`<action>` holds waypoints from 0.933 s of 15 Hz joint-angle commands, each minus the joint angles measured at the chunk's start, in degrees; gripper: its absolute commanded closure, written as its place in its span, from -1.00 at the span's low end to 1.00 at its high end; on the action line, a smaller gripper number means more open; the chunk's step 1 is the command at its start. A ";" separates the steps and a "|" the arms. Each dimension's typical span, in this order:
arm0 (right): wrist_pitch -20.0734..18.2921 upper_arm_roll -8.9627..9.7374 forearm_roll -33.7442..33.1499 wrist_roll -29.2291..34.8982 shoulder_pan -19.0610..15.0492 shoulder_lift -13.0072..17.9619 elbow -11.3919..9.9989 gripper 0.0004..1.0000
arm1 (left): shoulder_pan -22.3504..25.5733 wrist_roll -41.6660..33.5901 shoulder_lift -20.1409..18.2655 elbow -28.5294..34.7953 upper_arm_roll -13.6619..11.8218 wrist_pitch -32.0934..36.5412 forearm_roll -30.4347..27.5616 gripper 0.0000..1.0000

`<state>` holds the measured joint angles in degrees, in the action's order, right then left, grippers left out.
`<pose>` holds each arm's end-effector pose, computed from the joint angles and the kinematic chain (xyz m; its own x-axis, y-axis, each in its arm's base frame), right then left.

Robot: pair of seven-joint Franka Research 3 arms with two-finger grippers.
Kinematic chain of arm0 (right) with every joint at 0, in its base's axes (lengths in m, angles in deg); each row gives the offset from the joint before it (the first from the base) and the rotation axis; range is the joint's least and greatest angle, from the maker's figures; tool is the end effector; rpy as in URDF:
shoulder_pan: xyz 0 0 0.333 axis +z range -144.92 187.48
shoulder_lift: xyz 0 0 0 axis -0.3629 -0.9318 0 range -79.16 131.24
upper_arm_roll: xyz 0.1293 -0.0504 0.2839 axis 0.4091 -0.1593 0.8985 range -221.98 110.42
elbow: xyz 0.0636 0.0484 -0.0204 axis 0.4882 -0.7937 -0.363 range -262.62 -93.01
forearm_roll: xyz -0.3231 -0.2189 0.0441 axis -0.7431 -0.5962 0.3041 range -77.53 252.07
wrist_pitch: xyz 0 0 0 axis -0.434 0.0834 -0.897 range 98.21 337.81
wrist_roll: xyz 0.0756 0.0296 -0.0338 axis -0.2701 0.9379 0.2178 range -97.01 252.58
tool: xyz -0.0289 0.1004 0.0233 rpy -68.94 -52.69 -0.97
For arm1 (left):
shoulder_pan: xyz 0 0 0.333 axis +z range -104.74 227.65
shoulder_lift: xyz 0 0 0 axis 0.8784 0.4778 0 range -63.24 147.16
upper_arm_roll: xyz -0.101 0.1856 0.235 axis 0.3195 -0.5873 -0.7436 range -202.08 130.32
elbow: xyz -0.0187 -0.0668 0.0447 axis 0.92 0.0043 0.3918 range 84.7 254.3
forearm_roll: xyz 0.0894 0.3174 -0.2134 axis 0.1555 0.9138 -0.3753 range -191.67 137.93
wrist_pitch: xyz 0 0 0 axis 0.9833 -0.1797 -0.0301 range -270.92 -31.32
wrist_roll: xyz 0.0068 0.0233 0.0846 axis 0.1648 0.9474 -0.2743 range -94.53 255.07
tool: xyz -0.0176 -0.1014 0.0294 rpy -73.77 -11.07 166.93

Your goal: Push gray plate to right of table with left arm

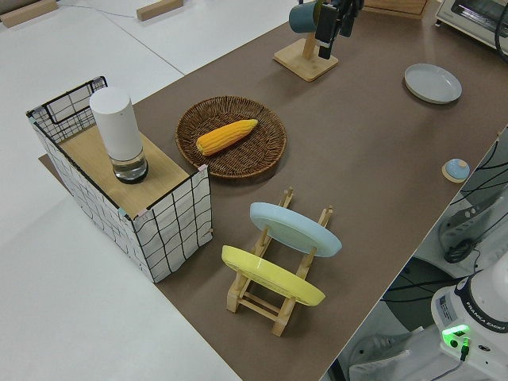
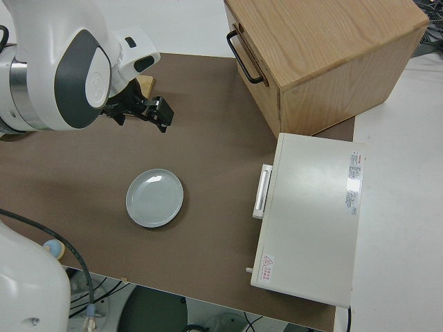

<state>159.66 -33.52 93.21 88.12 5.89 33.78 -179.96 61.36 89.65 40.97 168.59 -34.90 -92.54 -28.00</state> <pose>0.5021 0.0870 0.6556 0.9983 -0.0572 -0.0062 -0.0575 -0.9970 -0.0518 0.5422 -0.0125 0.6238 0.9880 0.1431 -0.0580 0.1439 -0.9895 0.0103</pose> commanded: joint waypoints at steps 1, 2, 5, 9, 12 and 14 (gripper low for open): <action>0.10 0.32 1.01 0.12 -0.87 0.88 -1.01 -0.99 | 2.03 -0.68 -0.15 -1.56 1.04 1.60 0.69 -0.98; 0.10 0.41 1.09 0.12 -0.96 0.88 -1.01 -0.99 | 2.03 -0.59 -0.15 -1.56 1.04 1.60 0.78 -0.98; 0.19 0.33 1.01 0.12 -0.96 0.88 -1.01 -0.99 | 2.03 -0.33 -0.15 -1.64 1.40 0.90 0.95 -0.98; 0.10 0.41 1.01 0.12 -0.87 0.97 -1.01 -0.99 | 2.64 -0.06 -0.15 -1.56 1.05 0.81 1.04 -0.98; 0.10 0.41 1.01 0.12 -0.87 0.97 -1.01 -0.99 | 2.64 0.03 -0.24 -1.56 1.31 0.81 0.95 -0.98; 0.10 0.41 1.01 0.12 -0.87 0.88 -1.01 -0.99 | 2.82 0.03 -0.15 -1.56 1.22 0.81 0.95 -0.98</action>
